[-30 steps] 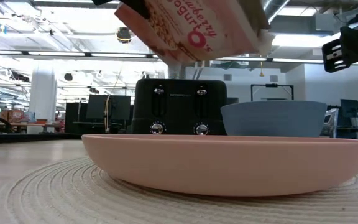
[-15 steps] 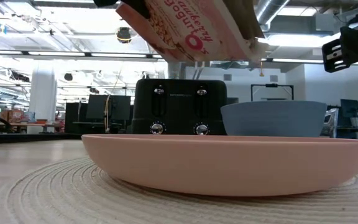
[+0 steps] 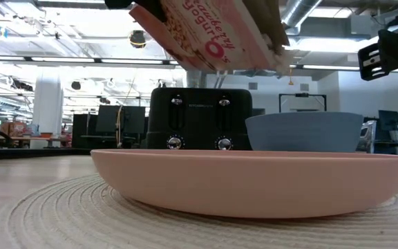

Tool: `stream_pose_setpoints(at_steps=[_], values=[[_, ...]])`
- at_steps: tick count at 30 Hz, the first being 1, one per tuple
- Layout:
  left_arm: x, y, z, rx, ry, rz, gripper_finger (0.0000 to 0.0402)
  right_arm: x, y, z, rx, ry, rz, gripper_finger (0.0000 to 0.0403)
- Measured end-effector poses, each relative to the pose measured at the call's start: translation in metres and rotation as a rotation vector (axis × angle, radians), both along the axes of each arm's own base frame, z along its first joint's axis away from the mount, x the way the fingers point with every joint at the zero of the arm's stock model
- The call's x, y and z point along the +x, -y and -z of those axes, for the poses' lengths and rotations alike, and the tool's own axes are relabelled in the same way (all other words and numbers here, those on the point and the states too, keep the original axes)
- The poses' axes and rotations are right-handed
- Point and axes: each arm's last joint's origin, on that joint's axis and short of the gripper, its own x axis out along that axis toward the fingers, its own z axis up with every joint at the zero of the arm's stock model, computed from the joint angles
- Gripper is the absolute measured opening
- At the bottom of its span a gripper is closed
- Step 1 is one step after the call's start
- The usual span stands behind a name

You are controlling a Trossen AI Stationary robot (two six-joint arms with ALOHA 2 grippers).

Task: Arrange a breakfast setting
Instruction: Pour the cereals into the blue bowl

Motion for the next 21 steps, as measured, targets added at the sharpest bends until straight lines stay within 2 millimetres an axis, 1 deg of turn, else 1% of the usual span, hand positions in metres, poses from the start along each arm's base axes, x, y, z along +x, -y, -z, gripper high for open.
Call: stream_pose_setpoints(at_steps=[6,12,17,21], values=[[0.0007,-0.0066,-0.0001,0.009,-0.007,-0.02,0.0146,0.0,0.0,0.0,0.0,0.0,0.0,0.0217],[0.0007,-0.004,-0.0001,0.01,-0.02,-0.001,0.0146,0.0,0.0,0.0,0.0,0.0,0.0,0.0217],[0.0007,-0.003,0.0001,0.028,-0.072,0.033,0.0146,0.0,0.0,0.0,0.0,0.0,0.0,0.0217],[0.0011,-0.0032,-0.0001,0.025,-0.063,0.03,0.0146,0.0,0.0,-0.0001,0.0,0.0,0.0,0.0217]])
